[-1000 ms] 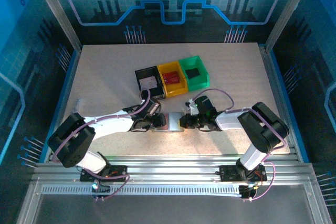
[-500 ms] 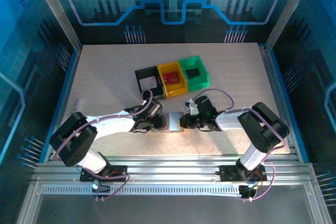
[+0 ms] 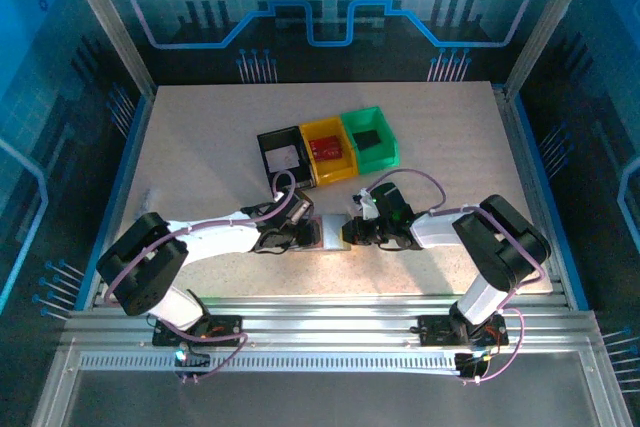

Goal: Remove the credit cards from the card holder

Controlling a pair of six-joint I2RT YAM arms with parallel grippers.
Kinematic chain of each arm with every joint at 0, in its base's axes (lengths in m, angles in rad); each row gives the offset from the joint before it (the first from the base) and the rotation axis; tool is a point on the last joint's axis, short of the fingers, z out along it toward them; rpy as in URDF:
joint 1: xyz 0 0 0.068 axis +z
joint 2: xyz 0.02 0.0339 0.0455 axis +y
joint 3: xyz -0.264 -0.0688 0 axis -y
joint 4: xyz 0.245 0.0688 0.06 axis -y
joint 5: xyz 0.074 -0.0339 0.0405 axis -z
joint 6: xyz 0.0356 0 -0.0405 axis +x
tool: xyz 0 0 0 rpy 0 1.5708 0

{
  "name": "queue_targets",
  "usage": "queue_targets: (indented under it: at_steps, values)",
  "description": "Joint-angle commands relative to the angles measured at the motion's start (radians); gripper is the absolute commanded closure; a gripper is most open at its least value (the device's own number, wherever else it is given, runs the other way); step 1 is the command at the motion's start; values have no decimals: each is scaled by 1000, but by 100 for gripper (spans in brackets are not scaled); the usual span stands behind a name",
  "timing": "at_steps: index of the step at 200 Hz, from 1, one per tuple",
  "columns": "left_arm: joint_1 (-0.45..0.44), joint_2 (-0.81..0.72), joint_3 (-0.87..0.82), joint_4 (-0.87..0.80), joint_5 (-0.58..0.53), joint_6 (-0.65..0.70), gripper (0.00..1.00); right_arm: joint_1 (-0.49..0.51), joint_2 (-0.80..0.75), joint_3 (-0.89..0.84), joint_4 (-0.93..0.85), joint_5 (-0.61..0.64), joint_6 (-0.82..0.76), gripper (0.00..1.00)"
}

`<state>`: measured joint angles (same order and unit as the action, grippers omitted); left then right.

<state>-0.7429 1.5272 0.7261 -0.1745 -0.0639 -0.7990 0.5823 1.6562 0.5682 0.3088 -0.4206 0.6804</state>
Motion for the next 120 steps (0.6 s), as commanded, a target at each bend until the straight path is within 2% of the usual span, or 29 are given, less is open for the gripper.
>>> queue_targets:
  at_steps: [1, 120]
  values:
    - [-11, -3, 16, 50, 25, -42, 53, 19, 18, -28, -44, 15, 3, 100]
    - [-13, -84, 34, 133, 110, -135, 52, 24, 28, -34, -9, 9, 11, 100]
